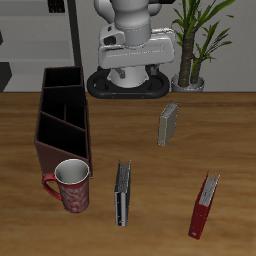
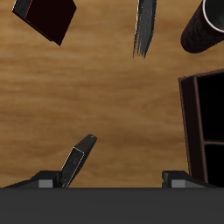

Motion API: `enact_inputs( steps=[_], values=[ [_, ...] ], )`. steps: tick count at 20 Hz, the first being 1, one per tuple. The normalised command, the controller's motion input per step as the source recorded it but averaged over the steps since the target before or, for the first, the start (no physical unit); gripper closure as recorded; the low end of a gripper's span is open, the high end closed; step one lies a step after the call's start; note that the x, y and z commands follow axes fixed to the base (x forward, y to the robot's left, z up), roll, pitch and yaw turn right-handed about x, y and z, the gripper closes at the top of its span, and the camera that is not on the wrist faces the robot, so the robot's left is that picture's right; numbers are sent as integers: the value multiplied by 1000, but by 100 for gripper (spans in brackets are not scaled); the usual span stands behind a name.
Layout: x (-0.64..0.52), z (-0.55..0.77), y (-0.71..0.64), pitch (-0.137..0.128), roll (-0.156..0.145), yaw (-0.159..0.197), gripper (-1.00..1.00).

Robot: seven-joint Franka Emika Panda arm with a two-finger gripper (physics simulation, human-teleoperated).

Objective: Place the yellow book into the right desk caddy's front compartment

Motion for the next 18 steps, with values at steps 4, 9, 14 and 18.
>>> enact_inputs(
  steps=[4, 9, 14, 18],
  values=[
    [29, -12, -17, 9, -10, -7, -100],
    [-10, -13, 59, -24, -35, -58, -100],
    [-129, -108, 187, -27, -32, -62, -100],
    [-199, 22, 218, -67, -44, -88, -100]
  ],
)
